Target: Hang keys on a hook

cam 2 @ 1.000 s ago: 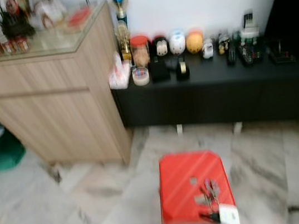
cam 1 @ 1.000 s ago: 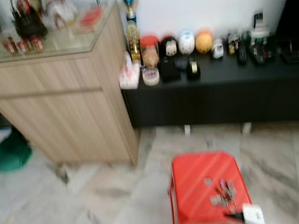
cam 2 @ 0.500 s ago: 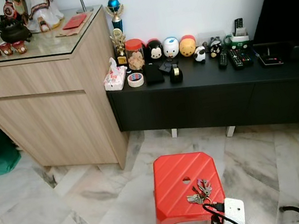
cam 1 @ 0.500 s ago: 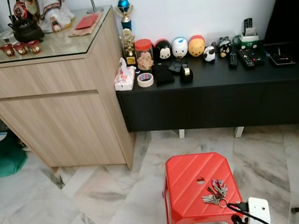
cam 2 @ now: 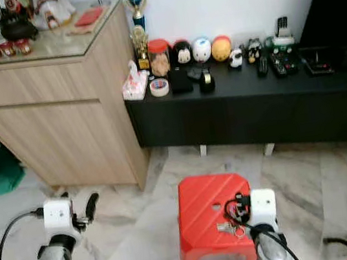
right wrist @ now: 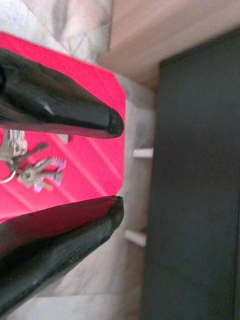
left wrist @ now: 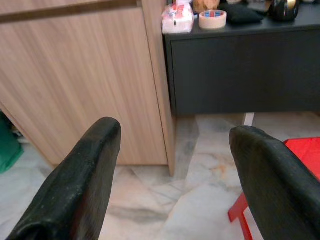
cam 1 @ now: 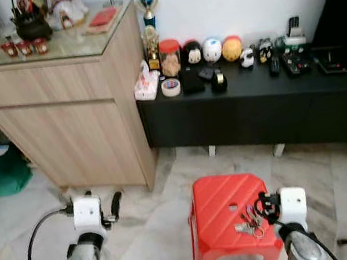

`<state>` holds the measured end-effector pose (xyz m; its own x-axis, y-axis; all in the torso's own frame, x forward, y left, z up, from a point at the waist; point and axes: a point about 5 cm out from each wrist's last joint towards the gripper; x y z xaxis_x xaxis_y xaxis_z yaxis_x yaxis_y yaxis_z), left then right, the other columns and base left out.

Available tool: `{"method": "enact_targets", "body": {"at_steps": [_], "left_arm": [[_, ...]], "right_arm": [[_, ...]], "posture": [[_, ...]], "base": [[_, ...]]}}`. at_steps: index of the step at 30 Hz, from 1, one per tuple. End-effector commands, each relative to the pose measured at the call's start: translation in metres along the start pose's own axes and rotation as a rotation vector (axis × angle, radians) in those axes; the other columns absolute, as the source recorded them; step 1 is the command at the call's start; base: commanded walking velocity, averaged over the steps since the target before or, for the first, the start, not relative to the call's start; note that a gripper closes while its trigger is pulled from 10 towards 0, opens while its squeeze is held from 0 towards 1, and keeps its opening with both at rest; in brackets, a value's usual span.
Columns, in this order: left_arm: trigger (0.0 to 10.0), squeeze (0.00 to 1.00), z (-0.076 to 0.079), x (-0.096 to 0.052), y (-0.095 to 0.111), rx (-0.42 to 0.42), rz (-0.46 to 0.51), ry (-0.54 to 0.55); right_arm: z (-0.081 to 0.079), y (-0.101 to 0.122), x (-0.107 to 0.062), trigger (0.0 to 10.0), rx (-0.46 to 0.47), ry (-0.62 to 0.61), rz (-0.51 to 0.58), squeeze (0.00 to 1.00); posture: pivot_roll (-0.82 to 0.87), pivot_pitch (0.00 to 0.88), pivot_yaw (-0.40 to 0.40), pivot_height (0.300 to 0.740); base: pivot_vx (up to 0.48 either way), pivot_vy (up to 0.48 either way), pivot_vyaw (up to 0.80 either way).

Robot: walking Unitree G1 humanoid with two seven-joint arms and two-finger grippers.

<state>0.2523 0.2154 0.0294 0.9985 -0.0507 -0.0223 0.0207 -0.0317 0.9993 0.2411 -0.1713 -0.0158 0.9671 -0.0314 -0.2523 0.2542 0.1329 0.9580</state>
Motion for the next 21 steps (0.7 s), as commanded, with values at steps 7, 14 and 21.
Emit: {"method": "enact_targets", "body": {"at_steps": [7, 14, 21], "left_arm": [[10.0, 0.0, -0.003, -0.008, 0.015, -0.013, 0.066, 0.037], [10.0, 0.0, 0.005, -0.005, 0.019, -0.043, 0.054, 0.031], [10.0, 0.0, -0.006, 0.001, 0.024, -0.019, 0.033, 0.024]], "right_arm": [[0.005, 0.013, -0.008, 10.0, -0.04, -0.021, 0.096, 0.0], [0.017, 0.014, -0.006, 10.0, -0.053, -0.078, 0.062, 0.0], [0.008, 0.007, -0.007, 10.0, 0.014, -0.123, 0.003, 0.0]], "posture": [[0.05, 0.0, -0.045, 0.74], [0.07, 0.0, -0.057, 0.74], [0.05, 0.0, -0.016, 0.74]], "base": [[0.0, 0.0, 0.0], [0.0, 0.0, 0.0], [0.0, 0.0, 0.0]]}}
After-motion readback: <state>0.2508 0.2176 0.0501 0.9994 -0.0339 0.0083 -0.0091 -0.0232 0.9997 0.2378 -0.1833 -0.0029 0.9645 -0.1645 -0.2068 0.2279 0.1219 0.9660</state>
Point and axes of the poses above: a point about 5 cm out from each wrist's last joint towards the gripper, its own x axis pointing out of the wrist towards the gripper, its own y axis along the axis of the wrist's last joint, z = x × y, and after that the axes turned 7 degrees about -x, right-handed
